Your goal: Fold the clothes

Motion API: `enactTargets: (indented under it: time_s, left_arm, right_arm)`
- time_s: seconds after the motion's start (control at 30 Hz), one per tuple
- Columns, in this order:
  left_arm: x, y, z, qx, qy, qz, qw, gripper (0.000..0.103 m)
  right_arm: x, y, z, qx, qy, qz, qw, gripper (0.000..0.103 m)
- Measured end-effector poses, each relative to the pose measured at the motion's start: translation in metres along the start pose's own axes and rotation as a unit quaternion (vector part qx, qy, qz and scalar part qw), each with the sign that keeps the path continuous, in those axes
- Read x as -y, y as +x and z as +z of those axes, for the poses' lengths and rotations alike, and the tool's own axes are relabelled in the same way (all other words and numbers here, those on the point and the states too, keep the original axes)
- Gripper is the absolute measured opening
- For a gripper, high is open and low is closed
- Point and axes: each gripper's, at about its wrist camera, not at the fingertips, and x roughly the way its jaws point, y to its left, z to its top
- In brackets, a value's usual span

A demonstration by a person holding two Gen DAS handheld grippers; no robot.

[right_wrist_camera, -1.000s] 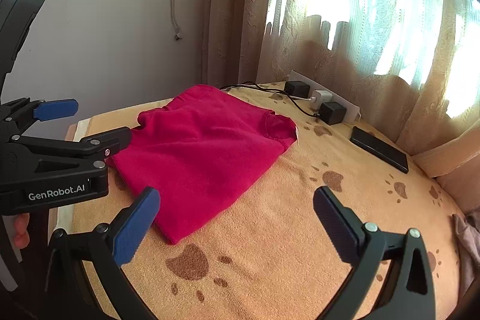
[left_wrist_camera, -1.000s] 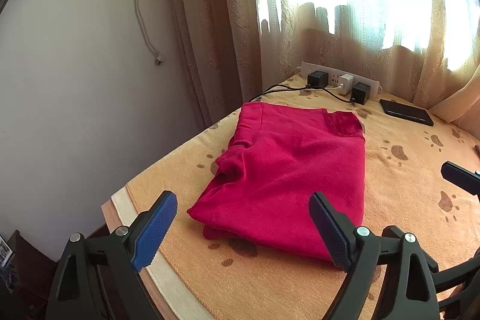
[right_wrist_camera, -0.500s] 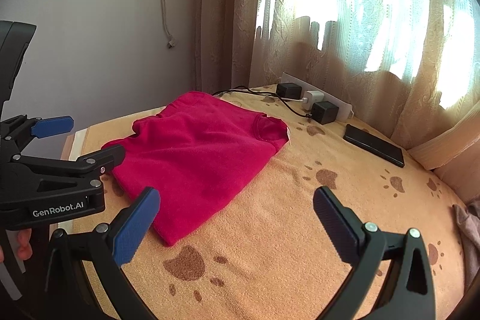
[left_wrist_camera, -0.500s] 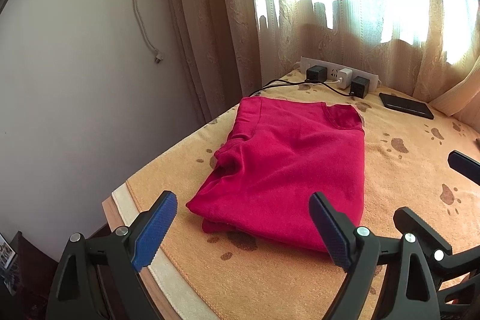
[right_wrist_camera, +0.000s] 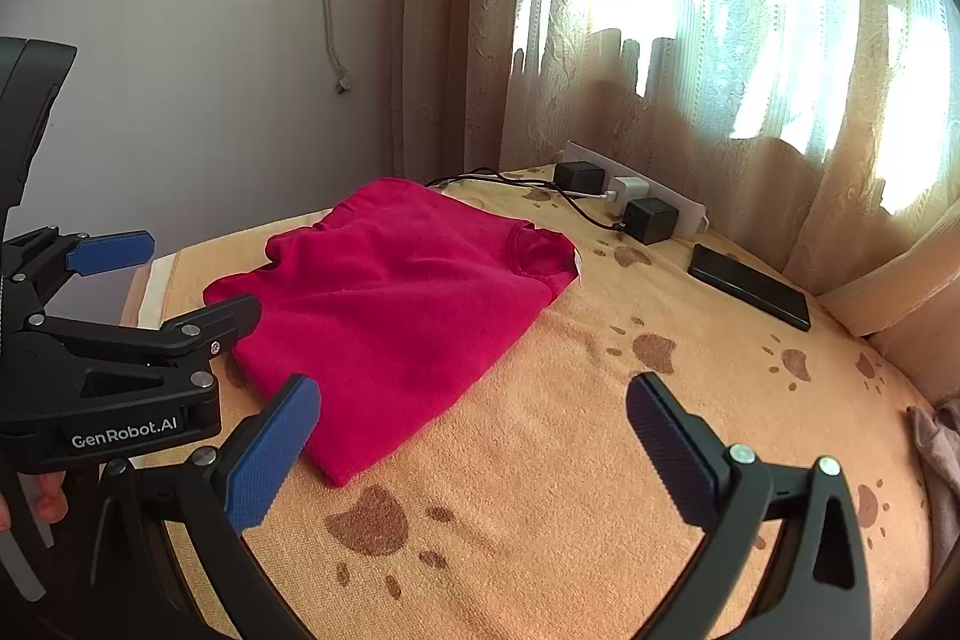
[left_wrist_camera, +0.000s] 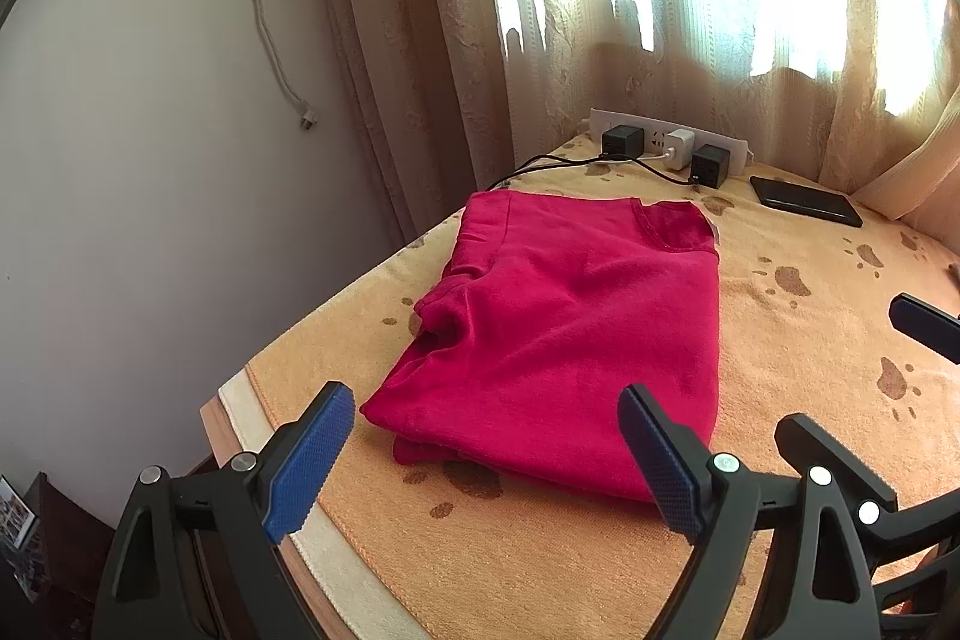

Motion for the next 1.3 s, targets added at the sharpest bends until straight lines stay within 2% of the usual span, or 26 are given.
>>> enactTargets:
  time_s: [0.67,1.0,1.3]
  left_arm:
    - [0.0001,-0.0009,-0.0004,0.004,0.005,0.006,1.0000,0.091]
    - [0.0002,-0.0087,-0.0012,0.033,0.011,0.012,0.9993,0.091]
    - [-0.0008,-0.0085,-0.0006,0.028,0.002,0.012,0.9995,0.091]
  right_arm:
    - [-0.0008,0.0002,0.0001,-0.001,0.000,0.003,1.000,0.103]
    - [0.0002,0.0002,0.0004,0.000,0.004,0.006,1.000,0.103]
    - [-0.0006,-0.0004,0.0004,0.000,0.001,0.005,1.000,0.103]
